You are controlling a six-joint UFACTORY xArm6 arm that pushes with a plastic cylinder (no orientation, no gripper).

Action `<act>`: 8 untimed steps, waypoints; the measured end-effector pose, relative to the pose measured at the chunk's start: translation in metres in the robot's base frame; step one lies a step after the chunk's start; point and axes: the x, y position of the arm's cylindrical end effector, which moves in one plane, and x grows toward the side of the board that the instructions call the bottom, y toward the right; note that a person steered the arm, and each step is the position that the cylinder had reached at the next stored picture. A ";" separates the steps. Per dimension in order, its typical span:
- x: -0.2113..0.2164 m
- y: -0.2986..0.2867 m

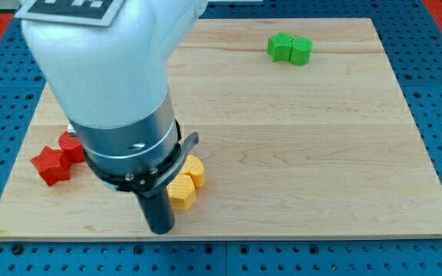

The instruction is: Slide the yellow hexagon along with yellow heart towards center

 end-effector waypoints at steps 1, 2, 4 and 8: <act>-0.015 0.019; -0.032 0.032; -0.080 0.063; -0.169 0.071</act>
